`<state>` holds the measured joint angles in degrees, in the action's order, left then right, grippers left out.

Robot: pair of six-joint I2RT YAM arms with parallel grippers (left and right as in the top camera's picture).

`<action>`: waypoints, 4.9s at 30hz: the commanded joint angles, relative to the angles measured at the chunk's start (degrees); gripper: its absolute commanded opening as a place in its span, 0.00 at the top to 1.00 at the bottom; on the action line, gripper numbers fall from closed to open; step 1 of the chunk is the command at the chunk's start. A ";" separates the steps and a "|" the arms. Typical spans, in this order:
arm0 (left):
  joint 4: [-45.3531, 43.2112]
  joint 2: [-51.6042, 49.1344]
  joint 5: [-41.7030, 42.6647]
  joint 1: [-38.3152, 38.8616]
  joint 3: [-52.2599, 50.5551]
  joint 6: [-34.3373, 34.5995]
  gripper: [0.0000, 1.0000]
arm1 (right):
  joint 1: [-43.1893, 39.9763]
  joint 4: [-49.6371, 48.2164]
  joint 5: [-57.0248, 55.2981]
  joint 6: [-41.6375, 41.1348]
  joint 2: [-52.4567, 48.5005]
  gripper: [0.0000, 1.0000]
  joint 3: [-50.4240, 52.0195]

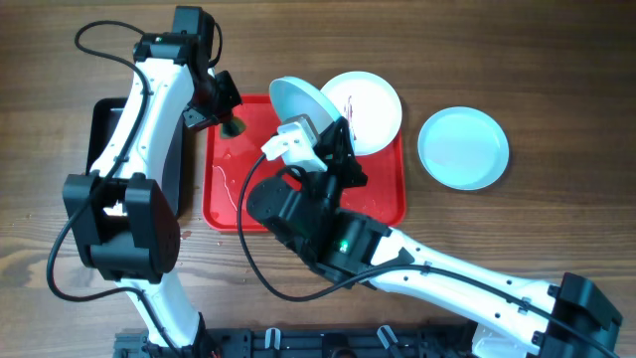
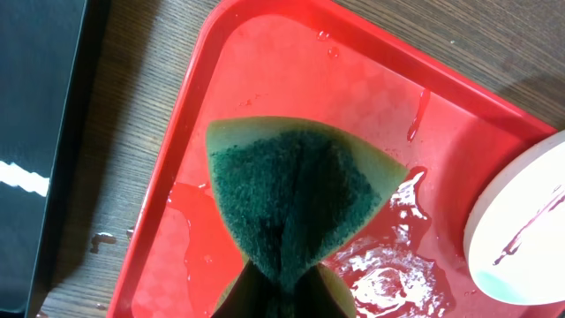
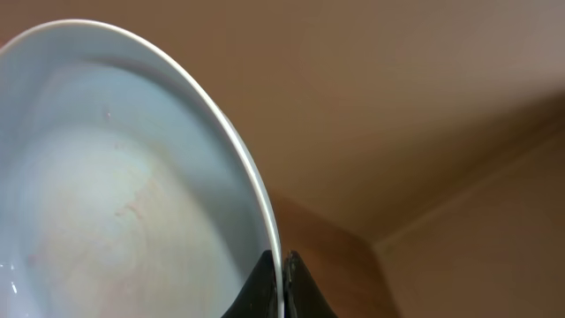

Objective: Clean dirty plates on tray and stack at the side
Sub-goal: 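Lift the second plate with right gripper and stack it on the first, then grasp the white plate rim with right gripper and drag it to center, then scrub the white plate with the sponge in the left gripper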

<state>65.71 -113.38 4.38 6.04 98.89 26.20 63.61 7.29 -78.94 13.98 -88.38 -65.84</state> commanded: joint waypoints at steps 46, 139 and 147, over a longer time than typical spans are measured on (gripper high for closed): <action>-0.04 0.11 0.68 0.13 0.33 -0.50 0.96 | -74.69 26.16 72.50 -40.17 -2.14 0.87 10.84; -24.35 -1.84 1.14 13.40 -20.37 -9.44 0.96 | -37.42 15.89 93.61 -51.41 -28.41 0.96 -2.36; -22.36 -5.57 9.60 15.89 -20.37 -13.77 0.96 | -37.42 15.58 93.61 -50.99 -28.41 0.96 -2.36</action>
<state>42.78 -115.96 7.51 19.49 78.91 15.03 25.63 22.09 15.25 -38.09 -114.87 -69.80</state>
